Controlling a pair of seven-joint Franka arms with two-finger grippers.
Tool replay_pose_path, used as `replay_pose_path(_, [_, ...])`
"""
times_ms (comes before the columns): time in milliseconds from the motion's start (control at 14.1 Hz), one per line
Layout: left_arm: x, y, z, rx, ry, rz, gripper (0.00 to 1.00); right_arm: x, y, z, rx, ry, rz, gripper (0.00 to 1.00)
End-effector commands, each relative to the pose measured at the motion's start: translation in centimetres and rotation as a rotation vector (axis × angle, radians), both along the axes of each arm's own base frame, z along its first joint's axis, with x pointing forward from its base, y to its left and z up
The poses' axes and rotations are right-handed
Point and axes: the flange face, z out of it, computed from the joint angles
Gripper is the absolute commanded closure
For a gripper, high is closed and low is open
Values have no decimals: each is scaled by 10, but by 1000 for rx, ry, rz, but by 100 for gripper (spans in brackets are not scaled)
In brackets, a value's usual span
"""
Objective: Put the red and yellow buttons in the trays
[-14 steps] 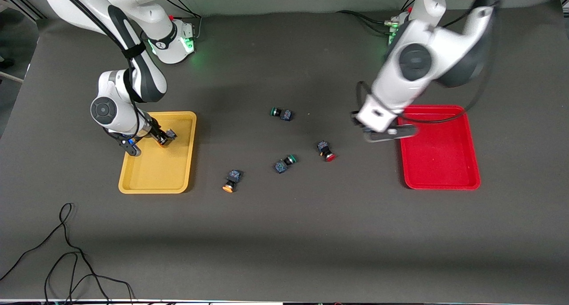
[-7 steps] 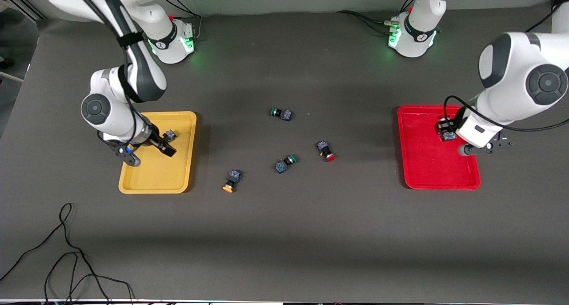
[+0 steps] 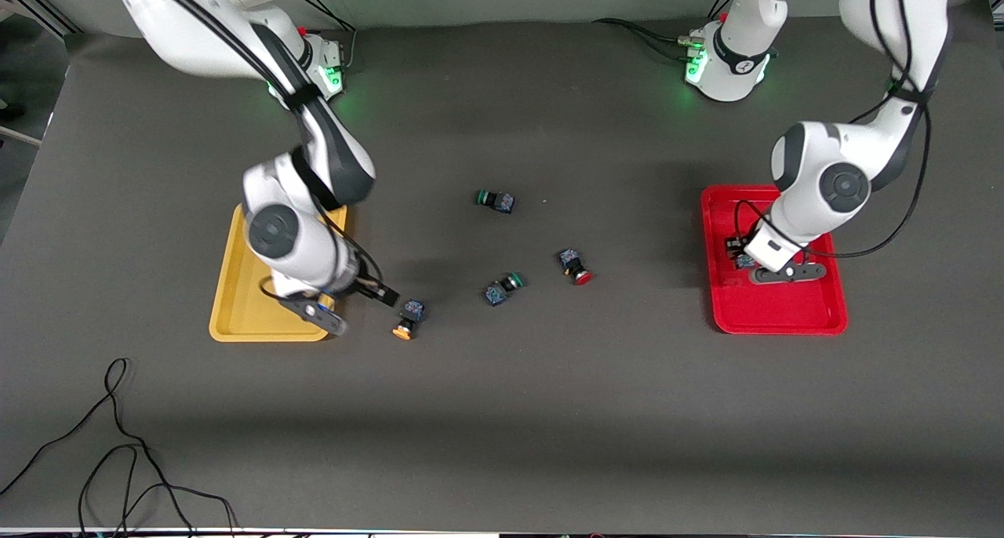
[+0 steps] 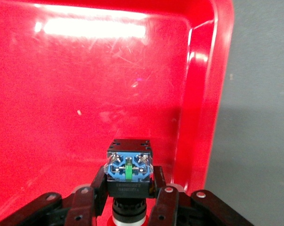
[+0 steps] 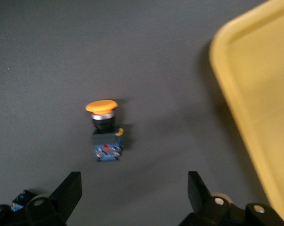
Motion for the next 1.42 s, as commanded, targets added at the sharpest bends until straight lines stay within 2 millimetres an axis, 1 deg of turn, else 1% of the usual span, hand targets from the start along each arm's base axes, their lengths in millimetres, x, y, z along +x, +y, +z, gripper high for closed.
replay_pose_path(0, [11, 12, 20, 6, -22, -35, 0, 24, 16, -24, 4, -27, 15, 0])
replay_pose_path(71, [15, 13, 26, 8, -13, -40, 0, 25, 17, -37, 9, -33, 8, 0])
replay_pose_path(142, [25, 15, 42, 10, -11, -42, 0, 27, 19, -46, 15, -47, -13, 0])
replay_pose_path(213, [35, 16, 66, 16, 12, -48, 0, 25, 24, -60, 21, -55, -29, 0])
replay_pose_path(284, [42, 16, 96, 25, 47, -49, 0, 23, 31, -67, 23, -63, -30, 0])
replay_pose_path(355, [51, 15, 125, 29, 70, -47, 0, 22, 32, -78, 25, -63, -30, 0])
replay_pose_path(426, [57, 13, 148, 27, 79, -42, 0, 22, 32, -81, 27, -69, -29, 0])
replay_pose_path(497, [63, 6, 165, 23, 75, -31, 0, 20, 32, -87, 24, -61, -29, 1])
replay_pose_path(568, [66, 0, 176, 16, 68, -16, 0, 19, 34, -89, 23, -58, -26, 10])
replay_pose_path(639, [66, -21, 183, 13, 62, 9, 0, 16, 37, -91, 16, -59, -13, 23])
replay_pose_path(710, [65, -44, 189, 18, 49, 47, 0, 15, 39, -91, 14, -60, -9, 44])
replay_pose_path(781, [63, -76, 194, 20, 38, 63, 0, 14, 38, -92, 12, -56, -8, 66])
replay_pose_path(852, [58, -110, 194, 19, 25, 71, 0, 15, 35, -93, 8, -54, -12, 80])
replay_pose_path(923, [55, -143, 194, 13, 6, 83, 0, 12, 35, -94, 5, -48, -16, 89])
replay_pose_path(1065, [43, -215, 186, -7, -34, 117, 0, 12, 33, -90, 3, -50, -53, 91])
replay_pose_path(1135, [38, -251, 174, -13, -40, 149, 0, 16, 26, -80, -1, -55, -65, 91])
replay_pose_path(1206, [33, -280, 162, -12, -39, 191, 0, 17, 16, -62, -5, -55, -70, 91])
replay_pose_path(1277, [32, -302, 148, -13, -31, 236, 0, 22, -7, -41, -13, -50, -98, 91])
replay_pose_path(1348, [30, -320, 132, -11, -23, 271, 0, 23, -30, -22, -23, -31, -119, 91])
